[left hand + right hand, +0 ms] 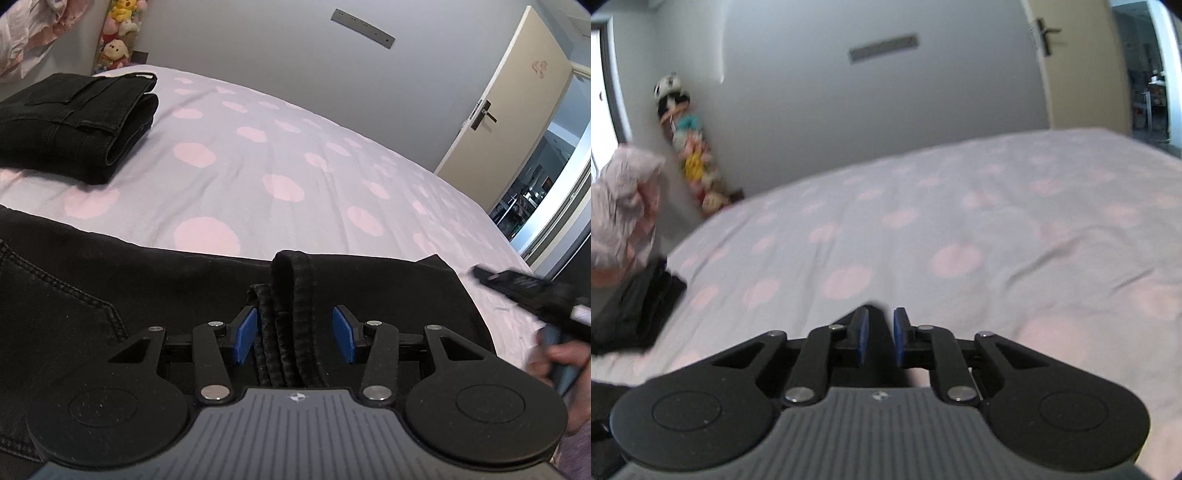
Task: Fold clothes
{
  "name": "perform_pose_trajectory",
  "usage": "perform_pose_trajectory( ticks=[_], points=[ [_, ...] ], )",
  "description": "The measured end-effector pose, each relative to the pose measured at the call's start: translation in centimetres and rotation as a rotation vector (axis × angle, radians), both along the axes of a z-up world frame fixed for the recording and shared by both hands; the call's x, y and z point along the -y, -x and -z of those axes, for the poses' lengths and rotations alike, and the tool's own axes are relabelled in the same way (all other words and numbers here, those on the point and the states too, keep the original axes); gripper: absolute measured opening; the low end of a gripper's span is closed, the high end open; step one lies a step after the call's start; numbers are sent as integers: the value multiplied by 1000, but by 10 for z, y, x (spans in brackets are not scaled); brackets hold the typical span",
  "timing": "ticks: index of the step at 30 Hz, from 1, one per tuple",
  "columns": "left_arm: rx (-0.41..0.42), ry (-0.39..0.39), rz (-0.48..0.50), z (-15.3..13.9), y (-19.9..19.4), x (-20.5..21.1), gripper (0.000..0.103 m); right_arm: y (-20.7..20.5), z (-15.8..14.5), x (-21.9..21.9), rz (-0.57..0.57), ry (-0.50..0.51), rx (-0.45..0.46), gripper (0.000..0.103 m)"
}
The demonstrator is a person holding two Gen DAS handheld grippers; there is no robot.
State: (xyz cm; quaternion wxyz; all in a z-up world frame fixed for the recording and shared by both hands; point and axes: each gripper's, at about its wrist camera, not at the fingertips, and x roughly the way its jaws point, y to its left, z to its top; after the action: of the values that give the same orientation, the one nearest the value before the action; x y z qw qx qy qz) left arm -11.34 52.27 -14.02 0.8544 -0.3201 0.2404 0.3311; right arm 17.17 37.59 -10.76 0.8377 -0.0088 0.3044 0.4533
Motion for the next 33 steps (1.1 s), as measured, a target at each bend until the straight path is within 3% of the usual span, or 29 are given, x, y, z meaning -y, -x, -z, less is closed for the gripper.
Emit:
perform_pose_trajectory(
  ticks=[5, 7, 11, 15, 20, 24, 28, 29, 30, 32, 33],
  points=[
    [18, 34, 5, 5, -2, -6, 53, 3, 49, -27, 9, 83, -113, 12],
    [28, 46, 9, 8, -3, -8, 54, 16, 53, -33, -3, 114, -52, 12],
    [28, 69, 20, 10, -7, -8, 55, 31, 51, -36, -45, 142, -3, 7],
    [7, 40, 23, 11, -7, -1, 57, 55, 45, -33, -144, 130, -26, 7],
    [-21, -11, 2, 10, -7, 4, 57, 102, 46, -40, -265, 182, 54, 7],
    [9, -27, -17, 9, -11, -4, 57, 106, 45, -34, -285, 192, -2, 7],
    [59, -23, -15, 8, -18, -13, 57, 121, 44, -27, -295, 205, 28, 7],
    [62, -27, -10, 7, -20, -13, 51, 125, 44, -25, -295, 205, 36, 8],
    [59, -35, -5, 8, -21, -13, 35, 129, 44, -23, -295, 206, 44, 8],
    [24, -40, -1, 9, -25, -14, 17, 135, 44, -19, -289, 201, 59, 10],
    [16, -35, -4, 10, -24, -15, 17, 137, 45, -17, -287, 195, 68, 11]
  ],
)
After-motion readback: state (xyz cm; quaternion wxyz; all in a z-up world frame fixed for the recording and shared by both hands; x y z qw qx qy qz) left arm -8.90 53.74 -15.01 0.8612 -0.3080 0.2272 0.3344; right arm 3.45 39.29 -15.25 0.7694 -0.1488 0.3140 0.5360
